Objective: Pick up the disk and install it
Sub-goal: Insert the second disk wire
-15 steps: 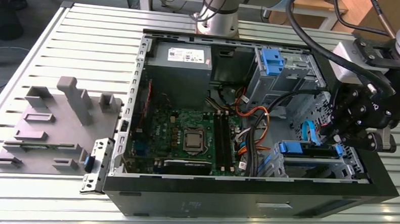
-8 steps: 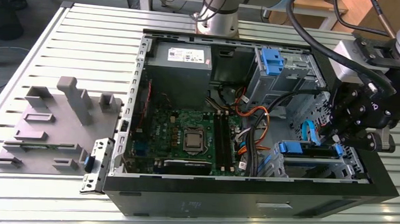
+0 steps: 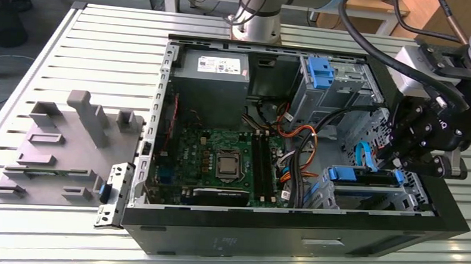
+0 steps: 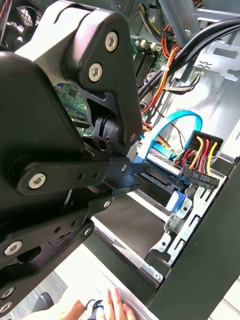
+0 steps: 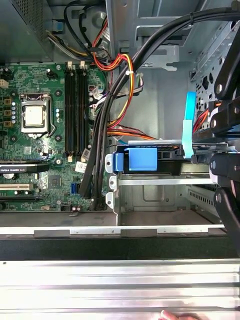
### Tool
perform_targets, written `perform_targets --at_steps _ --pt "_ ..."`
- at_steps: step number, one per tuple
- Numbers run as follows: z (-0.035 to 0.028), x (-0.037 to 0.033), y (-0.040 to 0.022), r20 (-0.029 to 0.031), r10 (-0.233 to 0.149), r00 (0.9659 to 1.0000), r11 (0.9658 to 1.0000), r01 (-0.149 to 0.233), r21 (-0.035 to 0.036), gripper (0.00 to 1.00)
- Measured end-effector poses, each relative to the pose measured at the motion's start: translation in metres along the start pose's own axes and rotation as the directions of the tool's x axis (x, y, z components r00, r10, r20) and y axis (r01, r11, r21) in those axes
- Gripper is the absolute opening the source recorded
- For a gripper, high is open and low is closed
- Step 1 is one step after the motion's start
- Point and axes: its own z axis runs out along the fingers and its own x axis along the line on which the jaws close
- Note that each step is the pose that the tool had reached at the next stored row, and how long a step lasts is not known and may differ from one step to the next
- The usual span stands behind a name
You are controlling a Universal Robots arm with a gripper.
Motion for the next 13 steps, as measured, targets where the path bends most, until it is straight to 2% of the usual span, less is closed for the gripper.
perform_targets --at_steps 13 --pt "-0.0032 -0.0001 0.0001 0.0000 0.000 1.0000 1.0000 0.000 0.0000 0.24"
